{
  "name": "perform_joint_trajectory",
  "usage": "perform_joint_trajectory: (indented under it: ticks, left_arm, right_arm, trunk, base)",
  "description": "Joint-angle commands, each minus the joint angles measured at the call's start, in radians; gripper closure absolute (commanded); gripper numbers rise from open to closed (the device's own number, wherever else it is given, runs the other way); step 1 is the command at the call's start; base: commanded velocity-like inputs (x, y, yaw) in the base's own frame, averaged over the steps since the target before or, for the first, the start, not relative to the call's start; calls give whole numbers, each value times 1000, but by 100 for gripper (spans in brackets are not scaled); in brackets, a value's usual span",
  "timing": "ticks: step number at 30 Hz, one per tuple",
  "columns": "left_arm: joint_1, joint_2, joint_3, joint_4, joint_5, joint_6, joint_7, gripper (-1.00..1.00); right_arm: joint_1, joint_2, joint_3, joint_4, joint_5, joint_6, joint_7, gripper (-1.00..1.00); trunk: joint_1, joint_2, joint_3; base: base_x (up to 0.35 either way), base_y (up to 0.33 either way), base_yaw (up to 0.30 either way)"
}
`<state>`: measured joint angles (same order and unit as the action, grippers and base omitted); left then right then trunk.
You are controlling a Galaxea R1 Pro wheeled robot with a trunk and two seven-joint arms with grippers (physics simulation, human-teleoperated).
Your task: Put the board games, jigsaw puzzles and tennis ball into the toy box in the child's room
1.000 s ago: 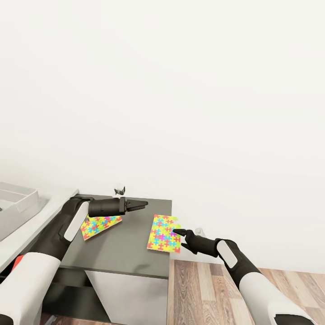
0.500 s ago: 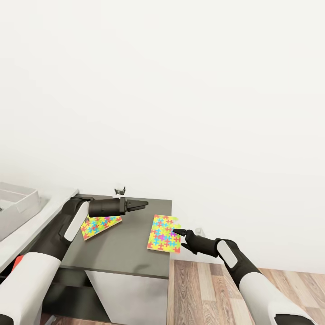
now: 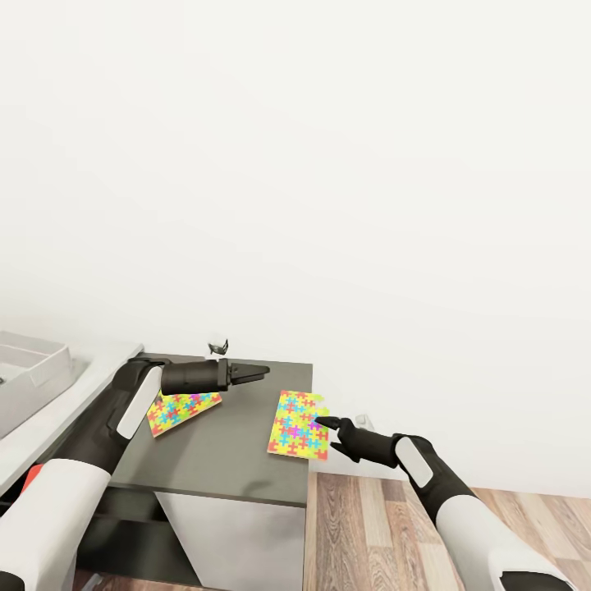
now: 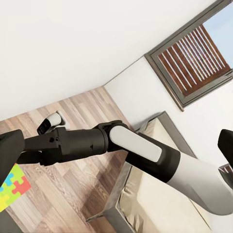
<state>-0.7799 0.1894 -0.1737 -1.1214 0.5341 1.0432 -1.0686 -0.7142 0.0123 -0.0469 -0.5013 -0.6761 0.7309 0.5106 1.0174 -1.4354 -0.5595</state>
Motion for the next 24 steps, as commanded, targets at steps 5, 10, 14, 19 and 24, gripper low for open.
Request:
perform_joint_trajectory:
  ticks: [5, 10, 14, 19, 24]
  left_arm:
    - [-1, 1, -2, 0, 1, 4, -2, -100]
    - [-1, 1, -2, 0, 1, 4, -2, -100]
    - [-1, 0, -3, 0, 1, 4, -2, -100]
    - [-1, 0, -3, 0, 1, 4, -2, -100]
    - [-1, 0, -3, 0, 1, 4, -2, -100]
  right_arm:
    - [-1, -2, -3, 0, 0, 7, 0, -100]
    - [-1, -6, 22, 0, 0, 7, 0, -100]
    - [-1, -7, 40, 0, 0, 6, 0, -100]
    - [-1, -6, 47, 0, 0, 5, 0, -100]
    - [-1, -6, 48, 0, 0, 5, 0, -100]
  trunk:
    - [0, -1, -1]
    - [0, -1, -1]
    - [0, -1, -1]
    - [0, -1, -1]
    - [0, -1, -1]
  base:
    - [0, 0, 0]
    - [0, 0, 0]
    - [0, 0, 0]
    - [0, 0, 0]
    - [0, 0, 0]
